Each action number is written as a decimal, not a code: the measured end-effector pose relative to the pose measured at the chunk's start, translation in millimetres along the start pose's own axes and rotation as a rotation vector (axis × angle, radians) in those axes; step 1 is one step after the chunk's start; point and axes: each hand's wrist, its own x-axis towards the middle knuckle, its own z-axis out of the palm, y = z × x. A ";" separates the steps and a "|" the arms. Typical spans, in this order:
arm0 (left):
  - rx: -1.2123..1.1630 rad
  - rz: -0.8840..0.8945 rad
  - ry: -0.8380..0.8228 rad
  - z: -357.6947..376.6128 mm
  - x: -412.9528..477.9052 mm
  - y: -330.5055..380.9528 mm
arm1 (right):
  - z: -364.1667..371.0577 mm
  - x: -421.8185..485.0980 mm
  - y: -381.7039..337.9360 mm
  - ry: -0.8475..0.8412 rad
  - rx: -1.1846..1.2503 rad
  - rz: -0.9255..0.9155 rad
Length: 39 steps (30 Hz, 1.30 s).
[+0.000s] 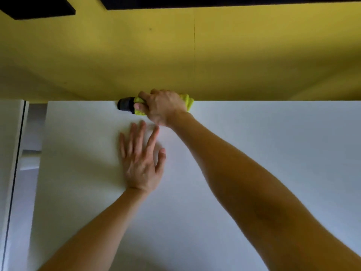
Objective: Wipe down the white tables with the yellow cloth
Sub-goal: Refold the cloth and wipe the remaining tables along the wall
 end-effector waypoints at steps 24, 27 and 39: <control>0.005 -0.041 0.005 -3.8 6.6 0.1 | 2.0 -15.4 22.3 0.096 0.042 -0.007; 0.001 -0.045 -0.012 -4.6 9.3 0.1 | -3.8 -85.0 113.1 0.292 0.019 0.101; -0.006 -0.031 0.010 -1.2 10.2 -8.5 | 19.3 -24.7 32.3 0.316 -0.026 0.092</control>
